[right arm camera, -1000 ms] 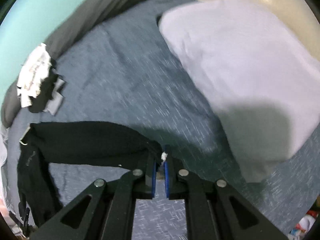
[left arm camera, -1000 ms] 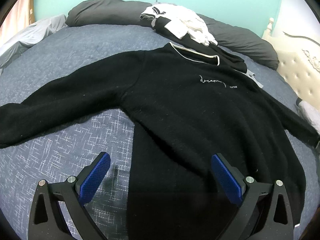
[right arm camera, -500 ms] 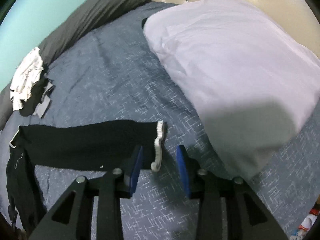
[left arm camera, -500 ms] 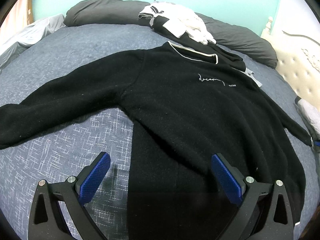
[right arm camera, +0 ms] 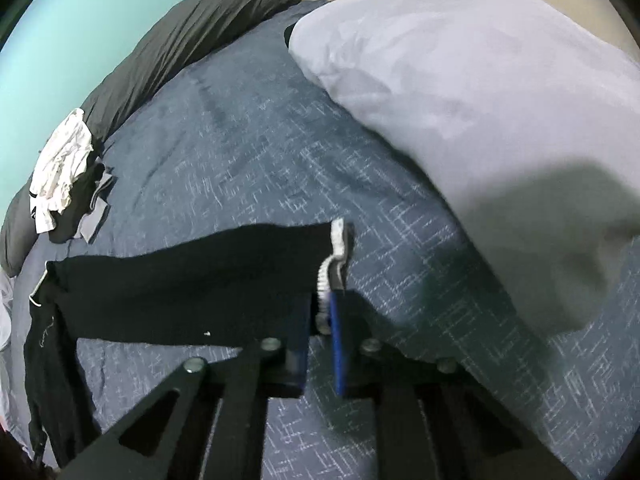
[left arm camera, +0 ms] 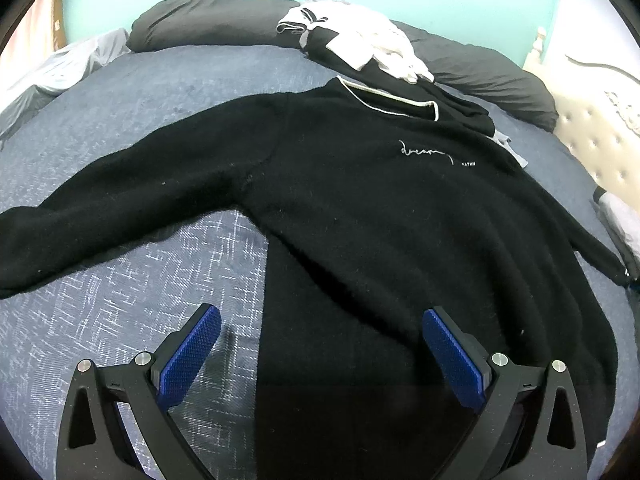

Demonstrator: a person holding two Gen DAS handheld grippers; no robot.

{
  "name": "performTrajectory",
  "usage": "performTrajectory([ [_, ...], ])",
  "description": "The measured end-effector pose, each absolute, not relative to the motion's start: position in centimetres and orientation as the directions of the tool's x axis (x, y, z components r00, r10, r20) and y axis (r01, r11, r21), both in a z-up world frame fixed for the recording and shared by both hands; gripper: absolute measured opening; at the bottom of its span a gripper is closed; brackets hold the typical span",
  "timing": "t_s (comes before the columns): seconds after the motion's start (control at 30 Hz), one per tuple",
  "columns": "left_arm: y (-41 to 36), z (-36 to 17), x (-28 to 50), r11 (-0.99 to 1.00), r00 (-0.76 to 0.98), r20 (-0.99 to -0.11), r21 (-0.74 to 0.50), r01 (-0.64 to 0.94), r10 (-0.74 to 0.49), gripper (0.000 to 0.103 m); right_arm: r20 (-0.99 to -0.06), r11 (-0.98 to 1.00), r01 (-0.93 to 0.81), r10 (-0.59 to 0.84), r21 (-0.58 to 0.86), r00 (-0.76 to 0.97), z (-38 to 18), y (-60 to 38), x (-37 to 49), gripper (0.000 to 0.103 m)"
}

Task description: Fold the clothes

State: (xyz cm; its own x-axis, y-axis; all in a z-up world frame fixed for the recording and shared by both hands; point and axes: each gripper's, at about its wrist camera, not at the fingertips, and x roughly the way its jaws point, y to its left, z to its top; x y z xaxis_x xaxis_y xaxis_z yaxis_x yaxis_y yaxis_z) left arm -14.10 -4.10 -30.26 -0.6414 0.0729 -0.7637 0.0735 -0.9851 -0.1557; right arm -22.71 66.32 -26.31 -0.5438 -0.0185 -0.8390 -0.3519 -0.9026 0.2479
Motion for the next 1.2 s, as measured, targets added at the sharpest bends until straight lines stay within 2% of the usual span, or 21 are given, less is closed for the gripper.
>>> performTrajectory([
  [0.17, -3.9, -30.2, -13.9, -0.987, -0.646, -0.761, -0.145, 0.065, 0.069, 0.103, -0.814, -0.905, -0.361, 0.030, 0.224, -0.581, -24.4, 67.3, -22.8, 0.003],
  [0.47, -4.3, -30.1, -13.8, -0.984, -0.647, -0.758, -0.164, 0.072, 0.079, 0.103, -0.860, -0.920, -0.377, 0.107, 0.104, -0.499, -25.5, 65.4, -23.0, 0.006],
  [0.6, -4.8, -30.1, -13.6, -0.983, -0.647, -0.757, -0.168, 0.066, 0.086, 0.103, -0.798, -0.949, -0.313, 0.152, 0.048, -0.584, -22.0, 62.4, -23.0, 0.009],
  [0.63, -4.9, -30.1, -13.6, -0.983, -0.647, -0.757, -0.170, 0.066, 0.087, 0.103, -0.788, -0.963, -0.263, 0.115, 0.061, -0.605, -21.1, 60.9, -23.7, 0.010],
  [0.7, -5.1, -29.9, -13.5, -0.983, -0.647, -0.757, -0.173, 0.065, 0.090, 0.103, -0.773, -0.982, -0.161, 0.026, 0.098, -0.633, -19.7, 57.6, -25.4, 0.024],
  [0.8, -5.4, -28.9, -13.5, -0.984, -0.666, -0.741, -0.164, 0.064, 0.080, 0.103, -0.767, -0.989, -0.034, -0.089, 0.143, -0.636, -19.1, 52.4, -28.2, 0.035],
  [0.93, -6.6, -27.9, -14.0, -0.986, -0.687, -0.725, -0.142, 0.083, 0.047, 0.103, -0.791, -0.982, 0.112, -0.188, 0.151, -0.583, -19.7, 44.2, -32.9, 0.037],
  [1.2, -8.8, -28.5, -15.4, -0.982, -0.686, -0.728, -0.142, 0.127, 0.016, 0.103, -0.829, -0.952, 0.278, -0.254, 0.125, -0.497, -22.0, 33.2, -39.6, 0.038],
])
